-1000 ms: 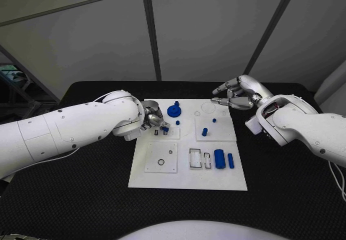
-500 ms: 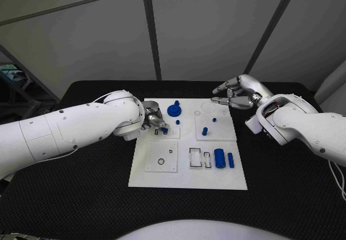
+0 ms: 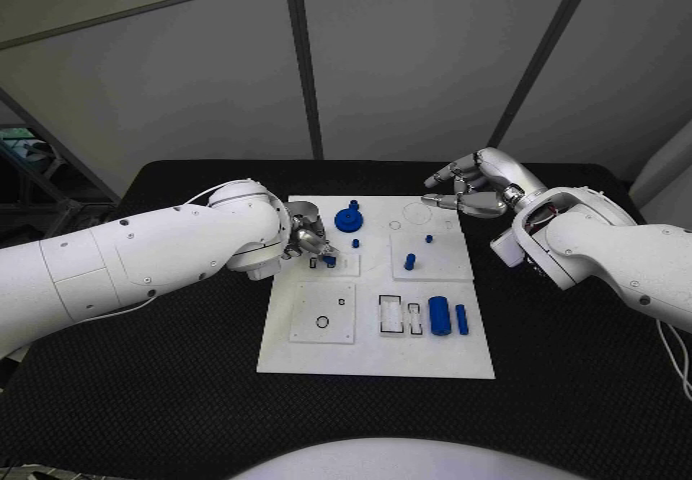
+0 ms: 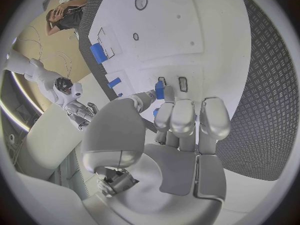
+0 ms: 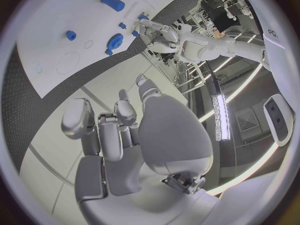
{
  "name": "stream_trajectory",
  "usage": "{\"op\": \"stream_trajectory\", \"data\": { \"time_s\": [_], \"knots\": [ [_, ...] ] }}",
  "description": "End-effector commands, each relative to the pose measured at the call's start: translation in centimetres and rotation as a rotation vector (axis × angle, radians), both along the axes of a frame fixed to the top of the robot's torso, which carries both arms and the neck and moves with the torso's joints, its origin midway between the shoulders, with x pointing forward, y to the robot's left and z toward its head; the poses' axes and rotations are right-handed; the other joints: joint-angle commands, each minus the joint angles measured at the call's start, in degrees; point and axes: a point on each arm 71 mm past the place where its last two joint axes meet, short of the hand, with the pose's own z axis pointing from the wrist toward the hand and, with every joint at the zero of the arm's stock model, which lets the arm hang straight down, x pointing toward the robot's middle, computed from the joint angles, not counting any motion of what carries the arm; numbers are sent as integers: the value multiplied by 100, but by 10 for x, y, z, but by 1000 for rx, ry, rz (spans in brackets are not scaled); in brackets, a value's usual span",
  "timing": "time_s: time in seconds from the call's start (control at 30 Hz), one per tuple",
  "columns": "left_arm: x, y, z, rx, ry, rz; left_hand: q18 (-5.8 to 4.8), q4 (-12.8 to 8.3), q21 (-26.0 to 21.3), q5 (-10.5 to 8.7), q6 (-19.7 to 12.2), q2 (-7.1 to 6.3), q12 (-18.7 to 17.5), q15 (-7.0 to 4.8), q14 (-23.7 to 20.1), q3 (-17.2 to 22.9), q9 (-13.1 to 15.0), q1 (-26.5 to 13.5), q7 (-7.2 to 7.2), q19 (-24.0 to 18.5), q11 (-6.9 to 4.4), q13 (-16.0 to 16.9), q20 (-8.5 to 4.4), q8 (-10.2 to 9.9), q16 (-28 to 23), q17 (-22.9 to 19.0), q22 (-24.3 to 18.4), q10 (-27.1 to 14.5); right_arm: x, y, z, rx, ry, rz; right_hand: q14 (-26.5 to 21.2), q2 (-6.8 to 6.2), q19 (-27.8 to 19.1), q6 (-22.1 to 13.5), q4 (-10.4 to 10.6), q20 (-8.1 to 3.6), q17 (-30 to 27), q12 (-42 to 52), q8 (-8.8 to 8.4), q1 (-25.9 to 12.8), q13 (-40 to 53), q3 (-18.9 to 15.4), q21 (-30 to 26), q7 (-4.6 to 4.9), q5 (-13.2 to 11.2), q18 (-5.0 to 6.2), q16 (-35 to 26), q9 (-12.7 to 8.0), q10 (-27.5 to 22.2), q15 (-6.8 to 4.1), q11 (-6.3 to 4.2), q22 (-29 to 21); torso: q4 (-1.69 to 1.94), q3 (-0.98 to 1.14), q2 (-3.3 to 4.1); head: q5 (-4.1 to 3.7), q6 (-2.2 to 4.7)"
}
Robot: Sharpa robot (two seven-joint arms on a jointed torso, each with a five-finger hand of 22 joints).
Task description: Assemble the parts on the task board
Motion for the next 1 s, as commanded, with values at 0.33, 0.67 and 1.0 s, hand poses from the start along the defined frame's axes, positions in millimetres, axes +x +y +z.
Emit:
{"op": "stream_trajectory", "data": {
  "time_s": [0.33, 0.67, 1.0],
  "knots": [
    [-4, -1, -3, 36, 22, -32, -9, -767, 29, 37, 14, 8, 14, -8, 13, 768, 15, -43, -31, 43, -19, -11, 4, 26, -27, 4, 8, 39, 0, 1, 1, -5, 0, 11, 436, 17, -37, 25, -16, 6, 877, -38, 24, 13, -6, -5, -36, -11, 19, 46, -32, -5, -4, -44, -19, -6, 4, -1, -2, -3, -16],
    [-4, 0, -3, 38, 23, -29, -8, -772, 24, 37, 19, 5, 12, -9, 13, 771, 18, -47, -34, 38, -21, -14, 4, 30, -26, 5, 1, 39, 1, 2, 0, -6, 2, 12, 436, 24, -35, 28, -6, 5, 875, -40, 33, -2, -11, -12, -39, -13, 28, 46, -34, -6, -2, -45, -20, -8, 2, 0, -1, 6, -17],
    [-3, 0, -3, 43, 27, -28, -15, -728, 46, 36, 104, 13, 28, -19, 16, 772, 60, -216, -62, 60, -40, -1, -5, 103, -25, 11, 45, 62, 1, 2, 0, -6, 2, 12, 436, 24, -35, 28, -6, 5, 875, -40, 33, -2, -11, -12, -39, -13, 28, 46, -34, -6, -2, -45, -20, -8, -4, 3, 2, 13, -34]
  ]
}}
